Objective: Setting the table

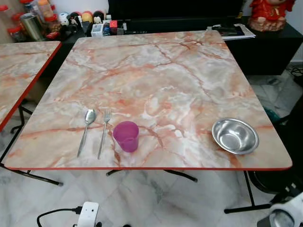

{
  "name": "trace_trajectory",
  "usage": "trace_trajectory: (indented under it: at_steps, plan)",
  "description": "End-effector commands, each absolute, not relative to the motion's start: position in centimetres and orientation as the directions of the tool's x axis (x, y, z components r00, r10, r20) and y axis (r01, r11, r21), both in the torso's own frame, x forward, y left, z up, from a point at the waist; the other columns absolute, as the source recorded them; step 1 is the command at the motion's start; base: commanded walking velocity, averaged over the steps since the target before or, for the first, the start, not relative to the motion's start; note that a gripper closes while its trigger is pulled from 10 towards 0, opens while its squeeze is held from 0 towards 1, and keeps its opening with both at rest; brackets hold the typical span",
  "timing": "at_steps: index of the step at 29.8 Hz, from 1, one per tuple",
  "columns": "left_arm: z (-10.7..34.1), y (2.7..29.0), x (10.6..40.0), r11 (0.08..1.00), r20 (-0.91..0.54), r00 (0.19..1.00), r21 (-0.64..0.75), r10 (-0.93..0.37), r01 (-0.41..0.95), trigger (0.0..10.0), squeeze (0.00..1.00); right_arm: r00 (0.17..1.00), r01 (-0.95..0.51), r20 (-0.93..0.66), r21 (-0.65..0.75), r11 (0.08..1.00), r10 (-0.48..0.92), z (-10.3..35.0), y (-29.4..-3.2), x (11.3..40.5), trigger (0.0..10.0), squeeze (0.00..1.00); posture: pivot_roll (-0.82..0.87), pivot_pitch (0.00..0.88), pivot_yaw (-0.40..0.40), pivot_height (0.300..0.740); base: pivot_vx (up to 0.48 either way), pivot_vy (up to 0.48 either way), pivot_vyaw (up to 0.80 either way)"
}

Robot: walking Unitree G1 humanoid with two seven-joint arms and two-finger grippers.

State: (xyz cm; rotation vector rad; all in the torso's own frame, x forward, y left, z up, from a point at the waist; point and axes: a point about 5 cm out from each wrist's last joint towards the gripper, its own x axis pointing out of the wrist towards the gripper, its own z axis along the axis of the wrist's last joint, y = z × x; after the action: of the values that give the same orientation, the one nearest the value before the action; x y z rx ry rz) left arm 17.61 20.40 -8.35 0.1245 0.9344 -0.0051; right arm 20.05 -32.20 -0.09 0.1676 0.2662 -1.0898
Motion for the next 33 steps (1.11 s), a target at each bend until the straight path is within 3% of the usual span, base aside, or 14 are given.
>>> trace_trajectory:
  at_steps: [1, 6, 8, 12, 14, 18, 20, 25, 30, 33]
  plan:
    - [-8.7, 20.6, 16.8, 0.992, -0.824, 0.565, 0.107, 0.054, 0.061, 10.0, 0.0, 0.387, 0.91, -0.181, -0.088, 0.406, -0.904, 1.4, -33.1, 19.8, 10.0, 0.0, -0.09, 0.129, 0.052, 0.74, 0.0, 0.0, 0.0]
    - [-8.8, 20.5, 16.7, 0.993, -0.826, 0.561, 0.104, 0.052, 0.062, 10.0, 0.0, 0.344, 0.932, -0.045, -0.102, 0.347, -0.938, 4.1, -33.5, 20.3, 10.0, 0.0, -0.09, 0.13, 0.051, 0.74, 0.0, 0.0, 0.0]
    - [-8.9, 20.7, 16.3, 0.993, -0.832, 0.553, 0.102, 0.05, 0.062, 10.0, 0.0, 0.291, 0.956, 0.033, -0.056, 0.289, -0.956, 6.6, -33.3, 20.2, 10.0, 0.0, -0.09, 0.132, 0.05, 0.74, 0.0, 0.0, 0.0]
    - [-9.1, 20.6, 16.0, 0.993, -0.838, 0.544, 0.1, 0.05, 0.063, 10.0, 0.0, 0.31, 0.951, 0.099, -0.046, 0.307, -0.945, 8.5, -33.0, 20.9, 10.0, 0.0, -0.1, 0.134, 0.053, 0.74, 0.0, 0.0, 0.0]
    - [-9.2, 20.6, 15.8, 0.993, -0.841, 0.539, 0.099, 0.049, 0.064, 10.0, 0.0, 0.374, 0.926, 0.119, 0.001, 0.376, -0.92, 9.9, -32.6, 22.3, 10.0, 0.0, -0.1, 0.134, 0.052, 0.74, 0.0, 0.0, 0.0]
    - [-9.3, 20.4, 15.6, 0.993, -0.845, 0.532, 0.1, 0.05, 0.064, 10.0, 0.0, 0.606, 0.784, 0.153, 0.053, 0.619, -0.781, 13.2, -30.2, 26.6, 10.0, 0.0, -0.1, 0.134, 0.05, 0.74, 0.0, 0.0, 0.0]
    - [-9.3, 20.4, 15.5, 0.993, -0.846, 0.53, 0.1, 0.051, 0.064, 10.0, 0.0, 0.67, 0.728, 0.143, 0.061, 0.683, -0.728, 13.9, -29.3, 27.6, 10.0, 0.0, -0.1, 0.134, 0.05, 0.74, 0.0, 0.0, 0.0]
    - [-9.3, 20.5, 15.6, 0.993, -0.845, 0.532, 0.1, 0.053, 0.059, 10.0, 0.0, 0.793, 0.592, 0.058, 0.164, 0.789, -0.606, 17.4, -27.2, 31.3, 10.0, 0.0, -0.09, 0.13, 0.043, 0.74, 0.0, 0.0, 0.0]
    - [-9.3, 20.5, 15.6, 0.993, -0.848, 0.528, 0.099, 0.053, 0.059, 10.0, 0.0, 0.875, 0.472, -0.009, 0.242, 0.848, -0.484, 18.8, -26.5, 32.8, 10.0, 0.0, -0.09, 0.129, 0.04, 0.74, 0.0, 0.0, 0.0]
    - [-9.3, 20.5, 15.6, 0.994, -0.848, 0.528, 0.098, 0.054, 0.057, 10.0, 0.0, 0.891, 0.444, -0.003, 0.211, 0.871, -0.453, 20.1, -26.7, 33.0, 10.0, 0.0, -0.09, 0.129, 0.04, 0.74, 0.0, 0.0, 0.0]
